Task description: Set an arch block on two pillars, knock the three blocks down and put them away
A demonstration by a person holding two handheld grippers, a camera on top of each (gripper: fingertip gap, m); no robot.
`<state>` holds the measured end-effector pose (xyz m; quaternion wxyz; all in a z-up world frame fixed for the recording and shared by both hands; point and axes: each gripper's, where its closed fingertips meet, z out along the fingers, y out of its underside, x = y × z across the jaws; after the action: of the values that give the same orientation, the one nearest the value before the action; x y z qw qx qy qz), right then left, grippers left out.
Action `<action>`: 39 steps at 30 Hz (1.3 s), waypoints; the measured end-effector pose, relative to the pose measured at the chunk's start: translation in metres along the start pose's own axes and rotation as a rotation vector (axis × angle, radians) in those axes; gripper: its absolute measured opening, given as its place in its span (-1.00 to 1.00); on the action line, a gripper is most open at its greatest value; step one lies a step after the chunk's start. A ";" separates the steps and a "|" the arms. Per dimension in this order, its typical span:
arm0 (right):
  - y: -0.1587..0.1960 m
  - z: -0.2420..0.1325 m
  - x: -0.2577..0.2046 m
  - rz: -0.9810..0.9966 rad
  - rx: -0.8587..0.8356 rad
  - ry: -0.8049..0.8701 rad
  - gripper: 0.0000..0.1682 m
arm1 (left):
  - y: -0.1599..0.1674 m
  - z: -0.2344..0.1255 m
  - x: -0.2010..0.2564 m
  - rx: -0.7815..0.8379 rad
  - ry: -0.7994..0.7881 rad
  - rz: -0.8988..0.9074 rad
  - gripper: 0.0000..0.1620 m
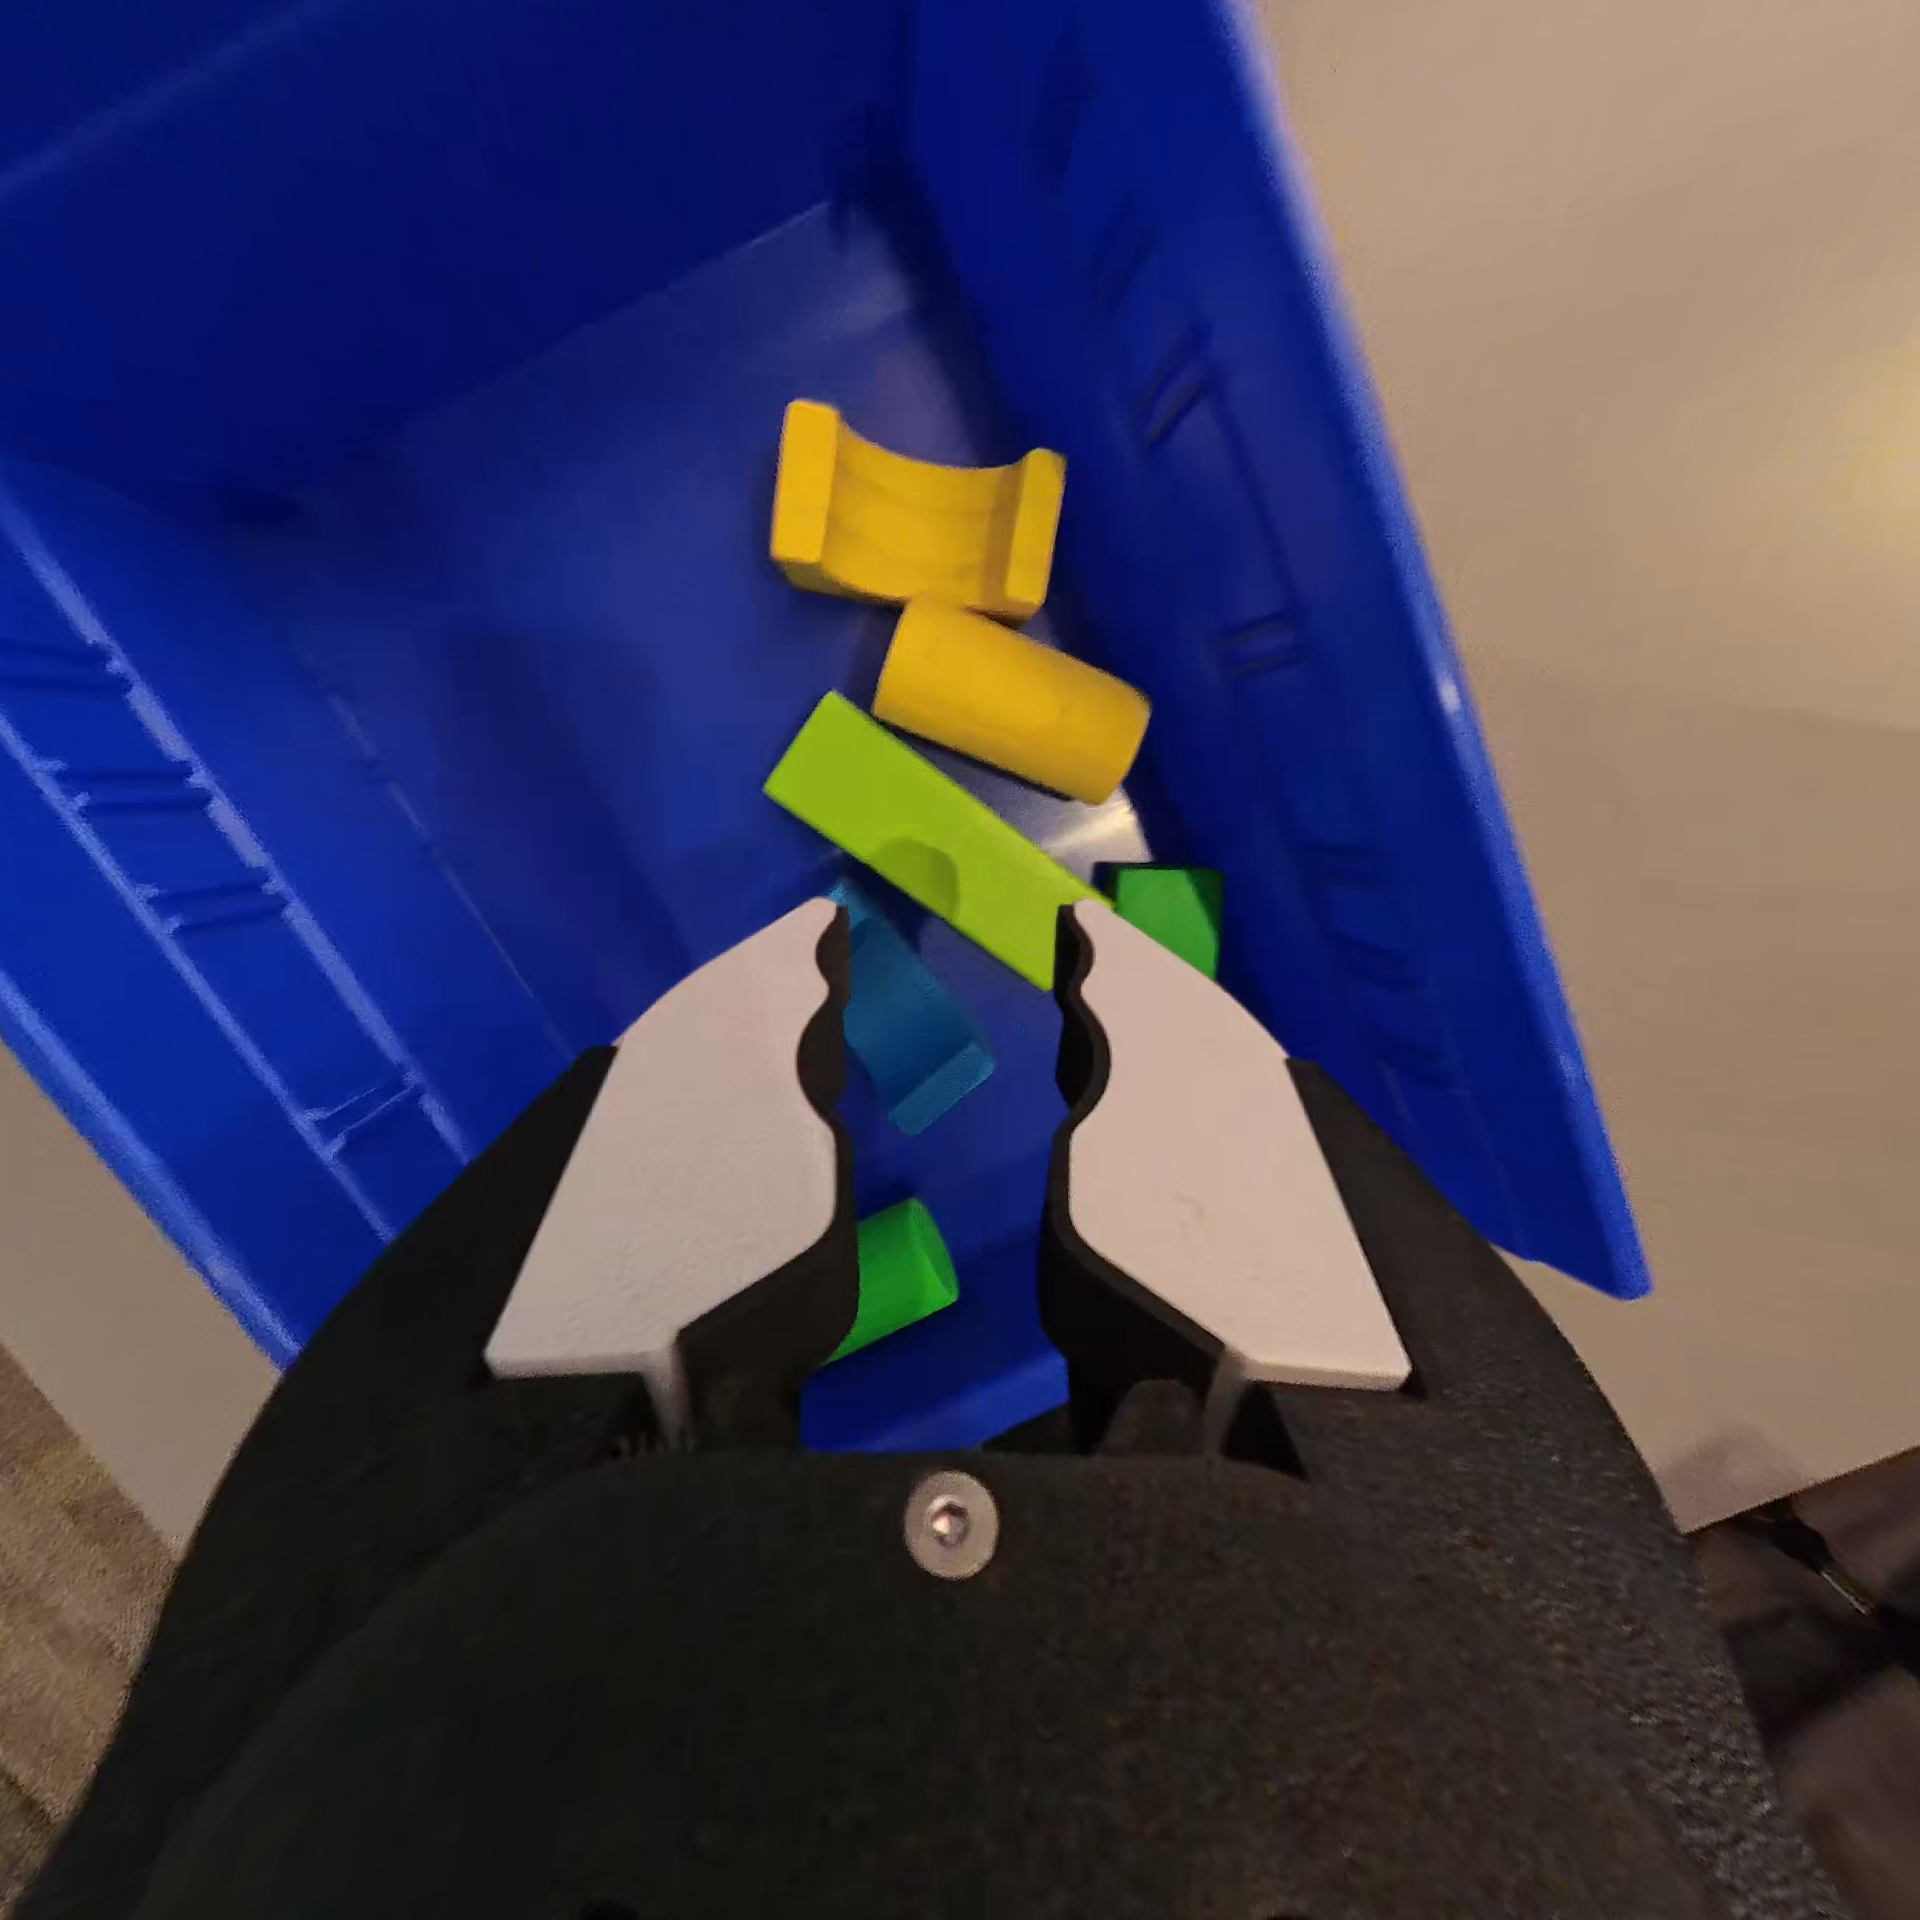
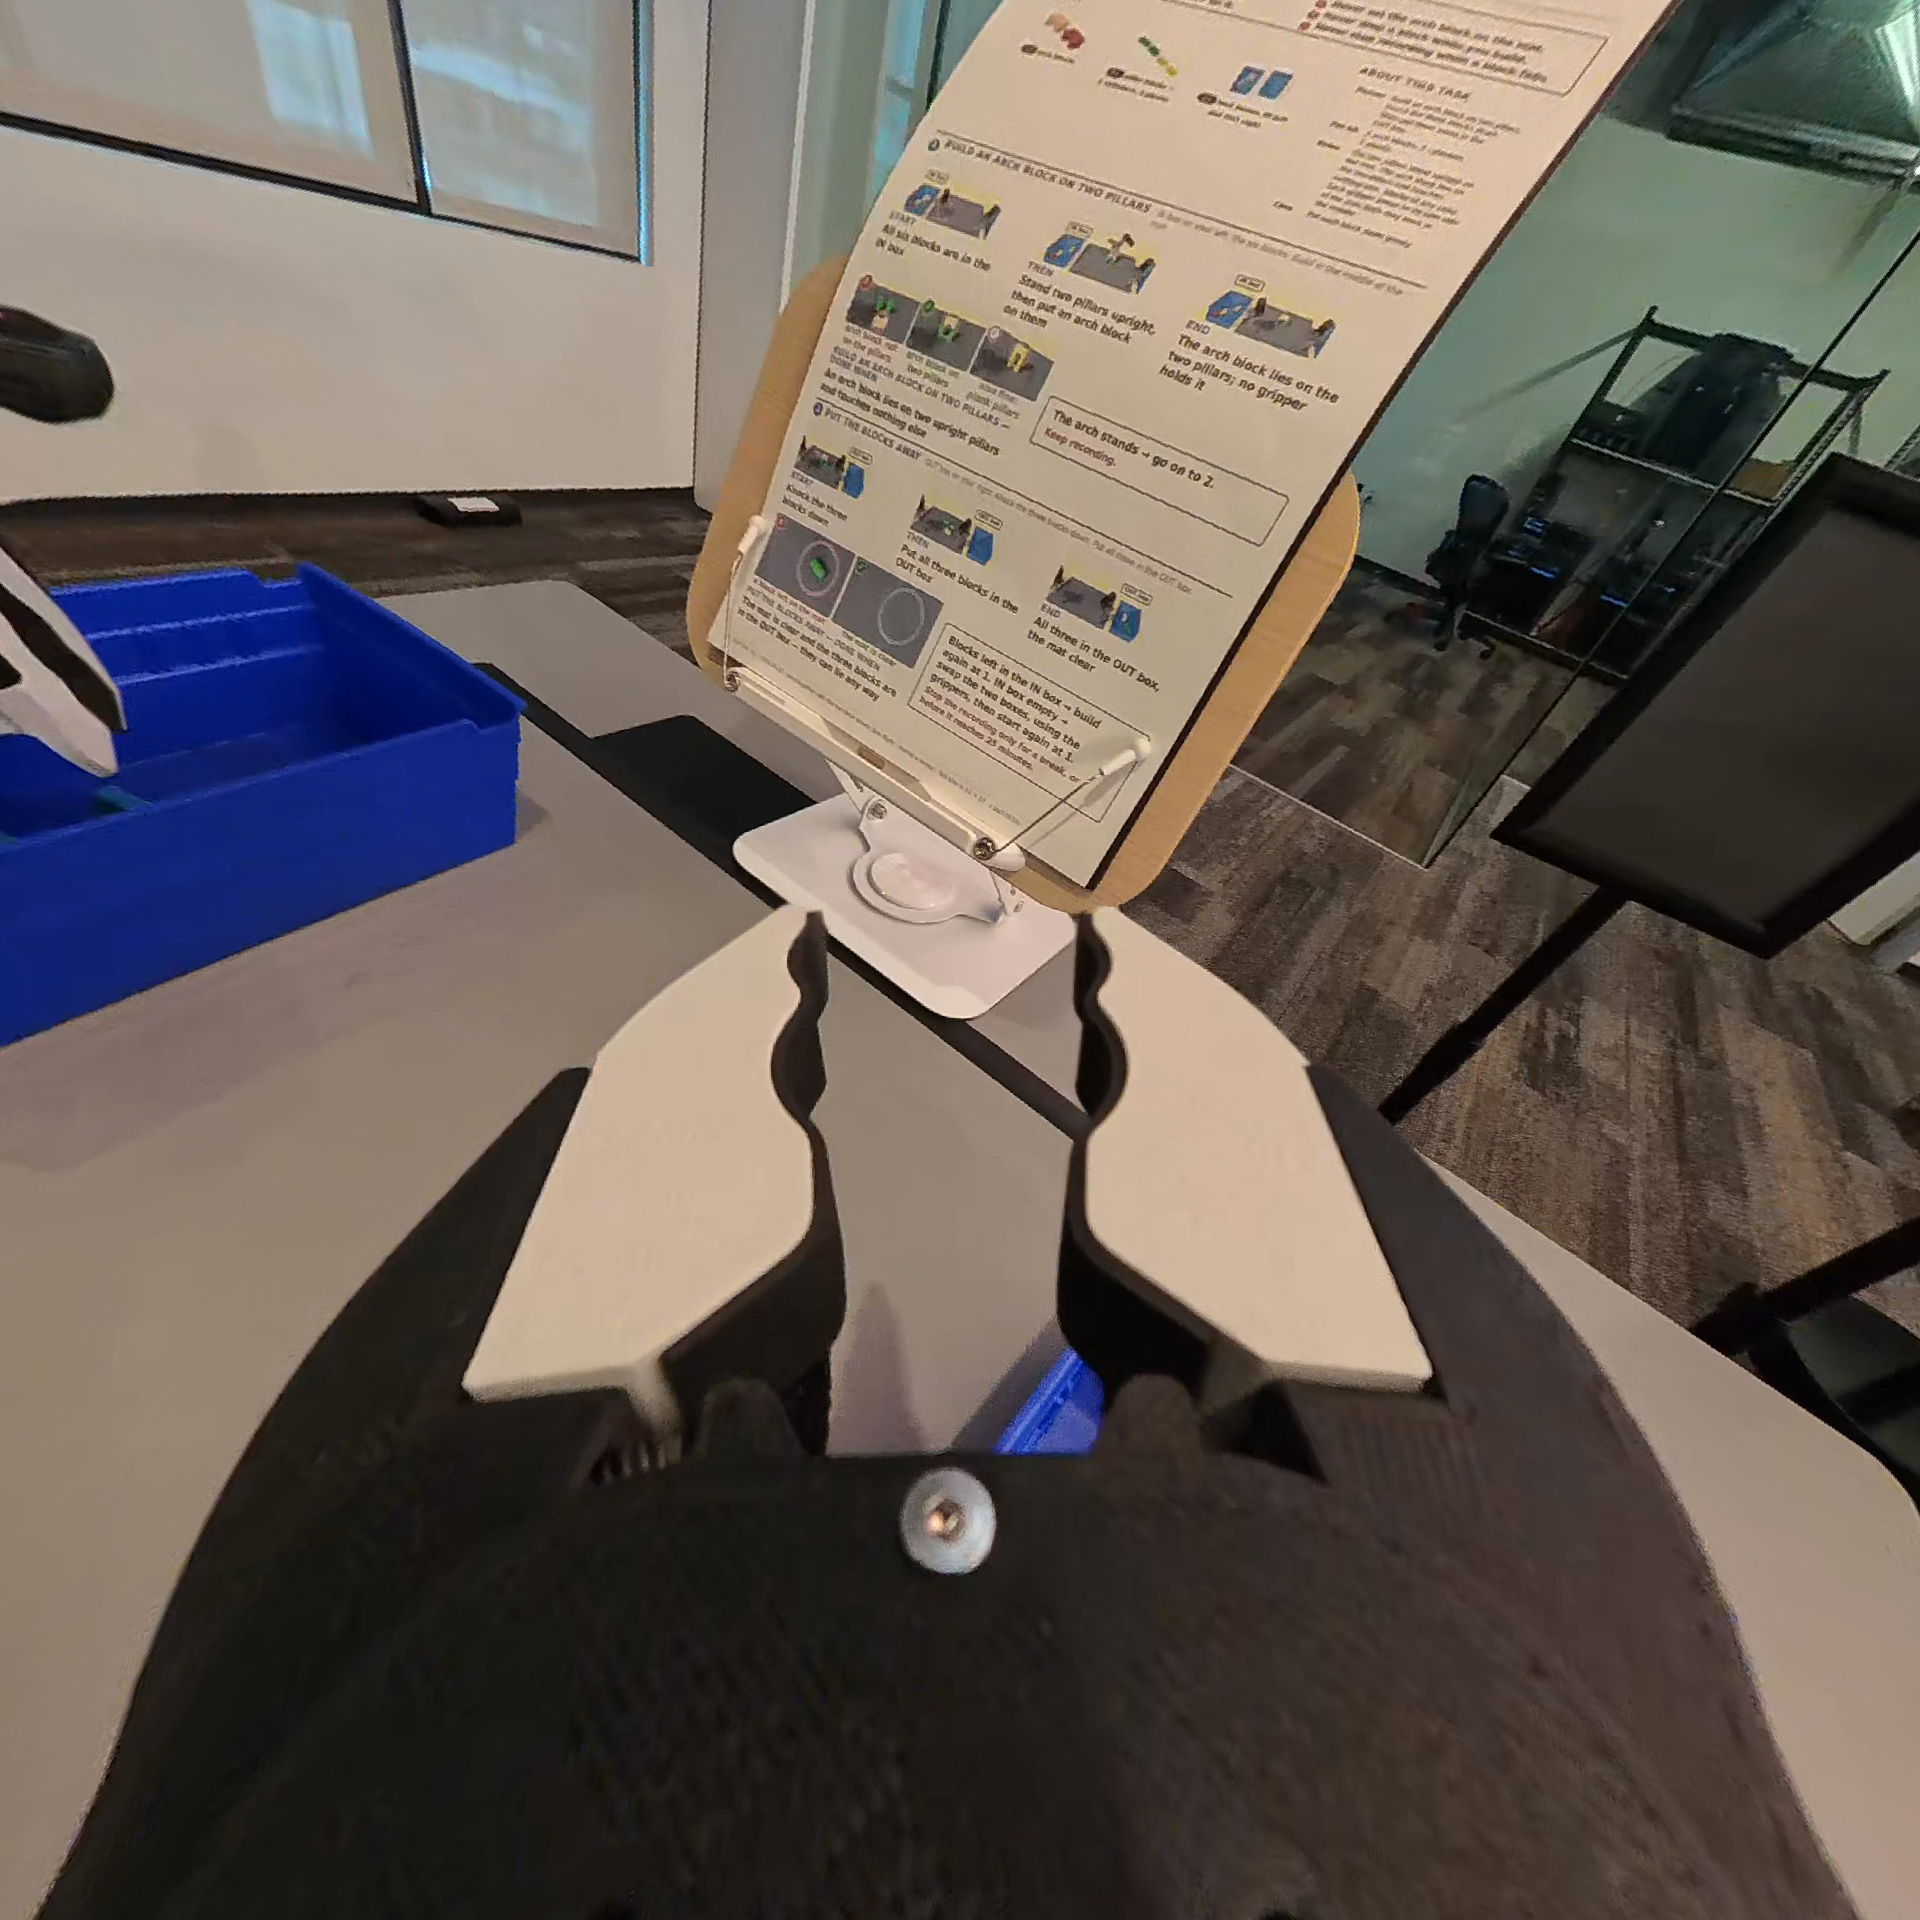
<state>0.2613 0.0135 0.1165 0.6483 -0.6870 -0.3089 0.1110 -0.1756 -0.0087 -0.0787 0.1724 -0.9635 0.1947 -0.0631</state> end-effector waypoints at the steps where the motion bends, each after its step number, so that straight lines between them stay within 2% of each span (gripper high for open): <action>1: 0.001 0.001 0.000 -0.001 -0.005 0.001 -0.45 | -0.002 0.002 0.004 0.000 0.003 0.005 -0.55; 4: 0.007 0.004 0.000 -0.001 -0.026 -0.005 -0.45 | -0.013 0.018 0.006 0.007 -0.003 -0.026 -0.56; 9: 0.012 0.006 0.006 -0.029 -0.050 0.036 -0.44 | -0.023 0.048 0.017 -0.011 0.126 -0.152 -0.60; 14: 0.014 0.007 0.007 -0.064 -0.068 0.061 -0.43 | -0.022 0.057 0.014 -0.039 0.076 -0.171 -0.56; 20: 0.018 0.011 0.005 -0.111 -0.102 0.084 -0.41 | -0.007 0.069 0.007 -0.159 -0.079 -0.156 -0.45; 27: 0.019 0.015 0.001 -0.194 -0.124 0.115 -0.40 | -0.007 0.070 -0.006 -0.181 -0.182 -0.068 -0.53; 33: 0.031 0.026 -0.005 -0.212 -0.172 0.096 -0.40 | 0.004 0.069 -0.011 -0.291 -0.324 0.195 -0.57; 36: 0.037 0.030 -0.008 -0.230 -0.193 0.093 -0.40 | 0.005 0.066 -0.010 -0.285 -0.243 0.139 -0.58; 39: 0.040 0.036 -0.014 -0.242 -0.207 0.079 -0.40 | -0.001 0.052 -0.012 -0.195 -0.135 0.065 -0.58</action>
<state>0.2421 0.0361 0.0694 0.5944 -0.7116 -0.3736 -0.0273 -0.1769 0.0127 -0.1275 0.0926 -0.9710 0.2190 0.0266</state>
